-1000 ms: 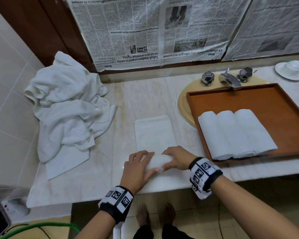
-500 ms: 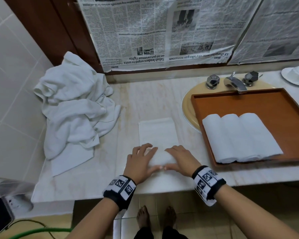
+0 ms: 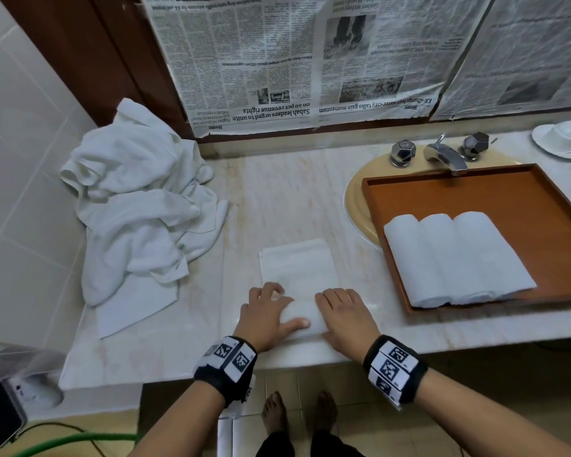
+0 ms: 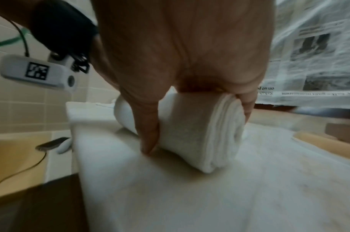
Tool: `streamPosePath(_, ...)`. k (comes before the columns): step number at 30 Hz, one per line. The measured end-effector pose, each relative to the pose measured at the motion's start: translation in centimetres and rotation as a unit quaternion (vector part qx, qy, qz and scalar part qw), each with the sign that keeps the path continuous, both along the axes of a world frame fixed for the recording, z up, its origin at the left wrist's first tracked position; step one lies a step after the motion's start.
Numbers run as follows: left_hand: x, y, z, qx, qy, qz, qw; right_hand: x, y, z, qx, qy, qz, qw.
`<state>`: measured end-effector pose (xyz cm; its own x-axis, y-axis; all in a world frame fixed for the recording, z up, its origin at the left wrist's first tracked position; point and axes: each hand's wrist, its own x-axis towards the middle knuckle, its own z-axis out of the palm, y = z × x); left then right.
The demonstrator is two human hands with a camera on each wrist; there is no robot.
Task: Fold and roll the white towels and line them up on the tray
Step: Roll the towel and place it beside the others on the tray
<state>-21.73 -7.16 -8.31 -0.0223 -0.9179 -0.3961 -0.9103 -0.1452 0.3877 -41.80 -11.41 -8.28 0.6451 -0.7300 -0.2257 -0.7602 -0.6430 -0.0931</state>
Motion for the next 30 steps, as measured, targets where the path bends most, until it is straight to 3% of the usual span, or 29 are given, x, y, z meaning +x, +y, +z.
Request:
streamPosePath(2, -0.6, 0.7, 0.6, -0.028, -0.07, 0.001, 0.997, 0.3, -1.0, 0.8, 0.038, 0.014, 0.002, 0.999)
streamPosePath(4, -1.1, 1.2, 0.6, -0.002, -0.094, 0.028, 0.995, 0.5, -2.1, 1.4, 0.074, 0.023, 0.008, 0.997)
streamPosePath(8, -1.4, 1.3, 0.5, 0.017, -0.031, 0.088, 0.996, 1.0, -3.2, 2.2, 0.118, 0.061, 0.017, 0.991)
streamPosePath(11, -1.8, 1.9, 0.8, -0.002, -0.052, 0.062, 0.997, 1.0, -3.1, 2.2, 0.152, 0.082, -0.007, 0.985)
streamPosePath(13, -1.8, 2.3, 0.9, -0.011, 0.0, 0.061, 0.998, 0.8, -2.9, 2.2, 0.177, 0.081, -0.027, 0.981)
streamPosePath(16, -1.3, 2.2, 0.8, -0.016, 0.08, 0.069, 0.994, 0.0, -2.6, 2.1, 0.192, 0.045, -0.034, 0.98)
streamPosePath(20, -0.2, 1.4, 0.4, -0.01, 0.118, 0.089, 0.989, -2.0, -1.5, 1.6, 0.186, -0.102, -0.036, 0.977)
streamPosePath(23, 0.2, 1.0, 0.1, -0.009, 0.132, 0.109, 0.985, -2.3, -1.6, 1.1, 0.162, -0.101, -0.004, 0.982)
streamPosePath(27, 0.0, 0.9, -0.4, -0.053, 0.086, 0.039, 0.994, -1.5, -4.3, 1.5, 0.276, -0.099, -0.024, 0.956)
streamPosePath(30, -0.1, 0.9, -0.9, -0.068, 0.103, 0.004, 0.992, -1.4, -5.7, 2.2, 0.343, -0.112, -0.034, 0.932)
